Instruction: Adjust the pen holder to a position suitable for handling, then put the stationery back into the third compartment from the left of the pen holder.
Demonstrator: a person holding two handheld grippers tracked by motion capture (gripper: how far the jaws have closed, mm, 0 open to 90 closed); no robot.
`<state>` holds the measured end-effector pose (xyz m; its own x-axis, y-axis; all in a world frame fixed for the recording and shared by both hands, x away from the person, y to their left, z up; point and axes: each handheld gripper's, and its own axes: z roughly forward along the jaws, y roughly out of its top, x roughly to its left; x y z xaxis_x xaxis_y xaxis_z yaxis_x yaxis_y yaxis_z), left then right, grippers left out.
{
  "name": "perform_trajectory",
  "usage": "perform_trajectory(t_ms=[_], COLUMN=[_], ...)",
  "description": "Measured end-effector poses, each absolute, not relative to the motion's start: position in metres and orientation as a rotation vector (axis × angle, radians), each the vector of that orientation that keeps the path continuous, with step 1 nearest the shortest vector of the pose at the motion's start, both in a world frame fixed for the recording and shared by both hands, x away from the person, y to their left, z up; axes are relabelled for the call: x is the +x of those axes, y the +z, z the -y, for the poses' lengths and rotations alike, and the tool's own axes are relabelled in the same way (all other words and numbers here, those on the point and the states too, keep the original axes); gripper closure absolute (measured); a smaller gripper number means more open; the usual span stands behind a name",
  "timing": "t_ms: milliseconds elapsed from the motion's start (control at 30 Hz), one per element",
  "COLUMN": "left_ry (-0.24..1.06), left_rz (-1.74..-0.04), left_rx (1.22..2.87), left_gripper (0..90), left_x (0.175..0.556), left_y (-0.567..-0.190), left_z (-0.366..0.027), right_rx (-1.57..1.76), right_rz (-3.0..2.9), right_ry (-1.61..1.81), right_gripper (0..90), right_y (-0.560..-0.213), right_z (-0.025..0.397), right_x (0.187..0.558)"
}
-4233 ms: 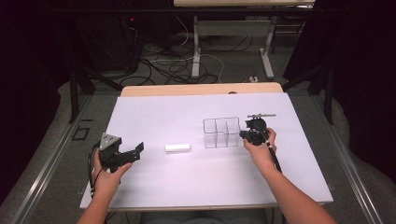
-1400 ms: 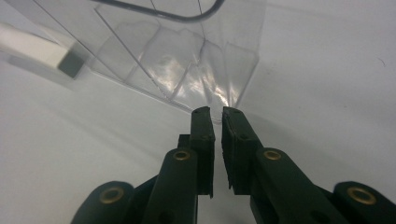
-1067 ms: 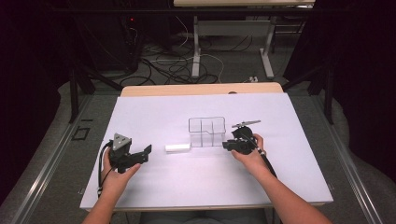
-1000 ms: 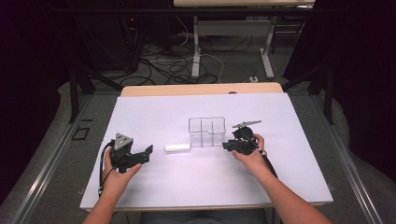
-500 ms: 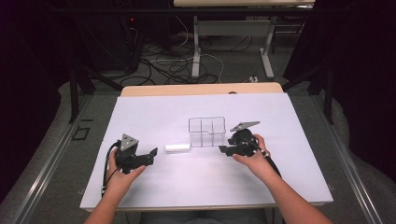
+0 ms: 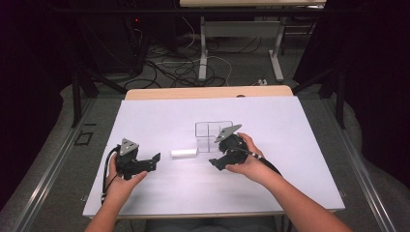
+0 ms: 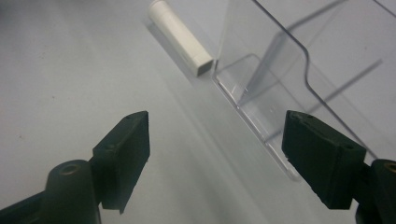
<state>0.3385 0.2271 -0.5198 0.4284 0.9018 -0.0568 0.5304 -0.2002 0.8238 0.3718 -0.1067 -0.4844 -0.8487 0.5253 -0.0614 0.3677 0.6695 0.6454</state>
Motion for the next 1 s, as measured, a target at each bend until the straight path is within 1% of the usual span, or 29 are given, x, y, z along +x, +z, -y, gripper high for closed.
perform_trajectory(t_ms=[133,167,200,333,500,533,567,600,767,800,833,867,1000], left_ry=[0.559,0.555,0.555,0.553,0.553,0.556,0.556,0.547,0.557,0.558,0.559,0.557,0.557], left_rz=[-1.233,-1.235,-1.241,-1.26,-1.275,-1.278,-1.277,-1.278,-1.28,-1.279,-1.277,-1.28,-1.285], left_rx=[1.849,1.847,1.839,1.828,1.807,1.802,1.799,1.805,1.79,1.791,1.792,1.793,1.791], left_gripper=[1.2,1.2,0.2,0.2,0.2,0.2,0.2,0.2,0.2,0.2,0.2,0.2,0.2], left_x=[0.339,0.339,0.34,0.34,0.339,0.338,0.338,0.338,0.338,0.338,0.338,0.338,0.338], left_y=[-0.521,-0.522,-0.522,-0.523,-0.522,-0.522,-0.522,-0.522,-0.522,-0.522,-0.521,-0.521,-0.522], left_z=[-0.229,-0.23,-0.231,-0.234,-0.239,-0.24,-0.241,-0.242,-0.243,-0.243,-0.243,-0.243,-0.243], right_rx=[0.636,0.636,0.605,0.484,0.393,0.333,0.311,0.311,0.18,0.18,0.163,0.125,0.053], right_rz=[-2.664,-2.664,-2.649,-2.65,-2.662,-2.666,-2.67,-2.67,-2.673,-2.673,-2.682,-2.699,-2.719], right_ry=[0.917,0.917,0.905,0.838,0.761,0.733,0.71,0.71,0.646,0.646,0.643,0.624,0.59], right_gripper=[17.1,17.1,15.0,13.9,18.0,23.7,26.7,26.7,35.7,35.7,37.8,42.3,42.9], right_y=[-0.479,-0.479,-0.477,-0.473,-0.472,-0.471,-0.471,-0.471,-0.47,-0.47,-0.471,-0.472,-0.477], right_z=[0.085,0.085,0.075,0.057,0.041,0.035,0.032,0.032,0.014,0.014,0.011,0.006,-0.005], right_x=[0.373,0.373,0.374,0.378,0.382,0.385,0.386,0.386,0.392,0.392,0.392,0.394,0.395])
